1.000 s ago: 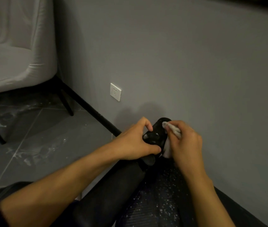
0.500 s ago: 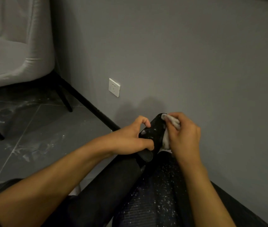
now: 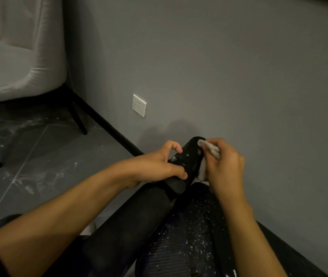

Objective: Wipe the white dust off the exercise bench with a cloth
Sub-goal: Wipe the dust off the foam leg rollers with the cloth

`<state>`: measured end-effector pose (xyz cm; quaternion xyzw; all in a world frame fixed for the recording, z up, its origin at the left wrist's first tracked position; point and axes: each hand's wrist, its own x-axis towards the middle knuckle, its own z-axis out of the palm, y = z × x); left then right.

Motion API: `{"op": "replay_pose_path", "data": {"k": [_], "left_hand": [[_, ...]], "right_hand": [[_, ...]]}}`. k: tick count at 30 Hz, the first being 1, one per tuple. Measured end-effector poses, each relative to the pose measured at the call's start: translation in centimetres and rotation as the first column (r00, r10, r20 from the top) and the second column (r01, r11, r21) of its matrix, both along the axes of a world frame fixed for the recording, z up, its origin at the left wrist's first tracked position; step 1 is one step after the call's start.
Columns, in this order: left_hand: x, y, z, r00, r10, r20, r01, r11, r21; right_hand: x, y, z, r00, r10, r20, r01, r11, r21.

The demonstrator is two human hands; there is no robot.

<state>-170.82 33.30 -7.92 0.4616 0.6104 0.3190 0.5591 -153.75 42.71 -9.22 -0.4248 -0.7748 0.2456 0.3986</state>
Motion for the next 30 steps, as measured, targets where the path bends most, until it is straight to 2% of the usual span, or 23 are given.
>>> {"op": "replay_pose_path", "data": {"k": [3, 6, 14, 21, 23, 25, 28, 30], "left_hand": [[0.2, -0.1, -0.3, 0.999, 0.035, -0.008, -0.034, 0.999, 0.021], [0.3, -0.2, -0.1, 0.998, 0.046, -0.031, -0.044, 0.998, 0.053], [0.6, -0.7, 0.7, 0.993, 0.119, -0.007, -0.118, 0.988, 0.102], [-0.1, -1.0, 0.5, 0.994, 0.106, -0.024, -0.103, 0.988, 0.118], [0.5, -1.6, 0.6, 0.982, 0.105, -0.155, -0.071, 0.975, 0.213], [1.3, -2.8, 0.6, 0.937, 0.077, -0.34, 0.035, 0.949, 0.314], [2.5, -4.8, 1.3, 0.828, -0.031, -0.56, 0.212, 0.942, 0.26], [3.1, -5.5, 1.5, 0.767, -0.041, -0.641, 0.236, 0.946, 0.222]], "right_hand": [[1.3, -3.8, -0.8, 0.996, 0.052, -0.077, -0.058, 0.995, -0.08], [1.8, -5.7, -1.5, 0.992, 0.068, -0.109, -0.077, 0.994, -0.079], [0.3, -0.8, -0.3, 0.995, -0.072, -0.064, 0.071, 0.997, -0.026], [1.0, -5.8, -1.2, 0.984, 0.105, -0.144, -0.12, 0.988, -0.098], [0.9, -5.1, -1.0, 0.989, 0.083, -0.122, -0.093, 0.993, -0.078], [0.7, -3.8, -0.7, 0.993, 0.052, -0.102, -0.059, 0.996, -0.069], [0.3, -2.2, -0.4, 0.994, -0.001, -0.107, -0.009, 0.996, -0.088], [0.0, -2.1, -0.1, 0.993, -0.009, -0.122, 0.0, 0.997, -0.072]]}}
